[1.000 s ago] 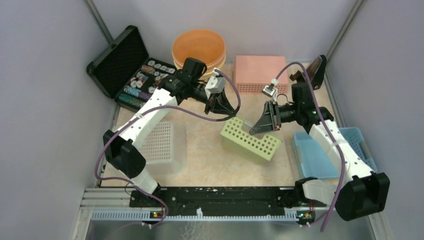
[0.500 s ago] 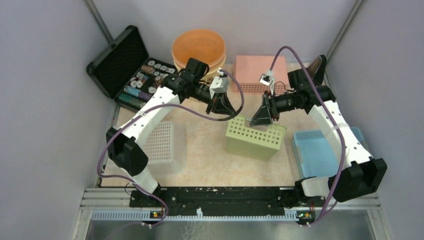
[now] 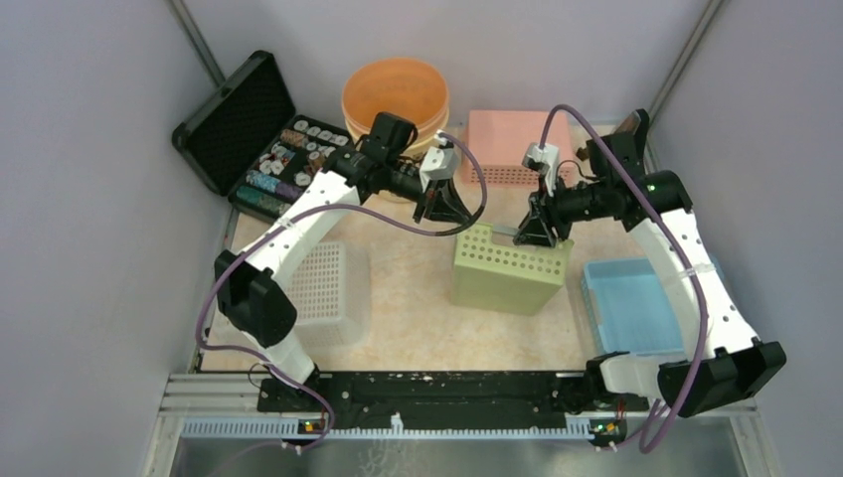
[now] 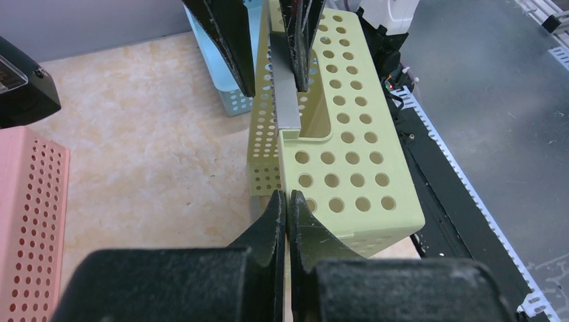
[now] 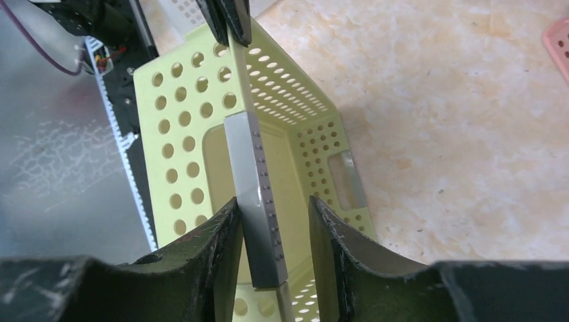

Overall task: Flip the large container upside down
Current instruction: Turn the container upside down at the center of the board.

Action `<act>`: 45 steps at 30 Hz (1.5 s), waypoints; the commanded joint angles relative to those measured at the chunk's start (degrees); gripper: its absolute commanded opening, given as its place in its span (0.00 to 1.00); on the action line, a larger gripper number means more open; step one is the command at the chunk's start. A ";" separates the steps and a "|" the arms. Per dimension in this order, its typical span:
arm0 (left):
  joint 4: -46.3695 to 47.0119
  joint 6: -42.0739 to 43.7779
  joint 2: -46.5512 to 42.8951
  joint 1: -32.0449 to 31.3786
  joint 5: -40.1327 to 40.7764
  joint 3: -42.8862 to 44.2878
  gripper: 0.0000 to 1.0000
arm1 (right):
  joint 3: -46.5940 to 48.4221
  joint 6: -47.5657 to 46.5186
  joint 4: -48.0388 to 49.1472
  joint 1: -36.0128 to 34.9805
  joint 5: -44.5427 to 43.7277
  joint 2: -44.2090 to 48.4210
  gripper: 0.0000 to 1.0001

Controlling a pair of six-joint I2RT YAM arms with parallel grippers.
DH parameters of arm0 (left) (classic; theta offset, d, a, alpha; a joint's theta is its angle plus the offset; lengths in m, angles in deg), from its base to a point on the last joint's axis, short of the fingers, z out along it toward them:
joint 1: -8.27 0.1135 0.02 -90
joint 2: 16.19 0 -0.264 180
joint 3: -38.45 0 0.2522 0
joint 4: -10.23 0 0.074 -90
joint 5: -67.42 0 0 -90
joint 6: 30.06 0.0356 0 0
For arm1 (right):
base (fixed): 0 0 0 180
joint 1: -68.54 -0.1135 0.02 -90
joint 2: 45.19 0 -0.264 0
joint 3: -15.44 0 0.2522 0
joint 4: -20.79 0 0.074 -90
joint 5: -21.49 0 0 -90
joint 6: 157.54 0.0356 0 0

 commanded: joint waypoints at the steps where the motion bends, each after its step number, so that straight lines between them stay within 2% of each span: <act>1: -4.06 -2.26 1.83 -0.21 0.68 0.23 0.00 | -1.47 -6.96 1.84 -0.19 -8.24 1.82 0.38; 11: -3.56 -3.91 3.61 0.32 -0.75 1.29 0.00 | -1.04 -12.25 4.61 -5.35 -13.82 4.28 0.37; 19: -3.50 -4.47 3.91 0.54 -1.31 1.22 0.00 | -1.85 -12.93 7.40 -11.00 -17.38 4.92 0.18; 21: -3.35 -4.70 3.85 0.70 -1.50 1.20 0.00 | -1.94 -13.05 7.72 -11.96 -17.87 5.10 0.08; 23: -3.06 -5.12 3.87 0.99 -1.87 1.20 0.14 | -1.60 -12.76 7.61 -12.44 -17.73 5.14 0.00; 24: -2.97 -5.22 3.87 1.17 -2.21 1.08 0.23 | -1.34 -12.52 7.57 -12.56 -17.58 5.04 0.00; 25: -2.83 -5.42 3.81 1.48 -2.55 1.11 0.40 | -1.02 -12.10 7.50 -12.59 -17.36 5.15 0.00; 27: -2.41 -5.79 3.59 2.05 -3.18 1.12 0.57 | -0.55 -11.41 7.29 -12.58 -17.00 5.07 0.00; 28: -2.15 -6.12 3.43 2.27 -3.46 1.12 0.68 | -0.26 -10.97 7.17 -12.55 -16.81 5.01 0.00; 32: -0.90 -7.29 1.95 3.85 -4.39 1.17 0.97 | 0.78 -9.24 6.35 -12.59 -15.87 4.57 0.00; 38: 2.91 -10.82 -2.77 8.65 -6.27 -0.07 0.99 | 2.20 -5.89 5.78 -12.59 -14.07 3.09 0.00; 45: 17.23 -20.56 -12.03 16.80 -7.31 -9.66 0.99 | 2.96 1.07 7.97 -12.51 -11.59 0.88 0.00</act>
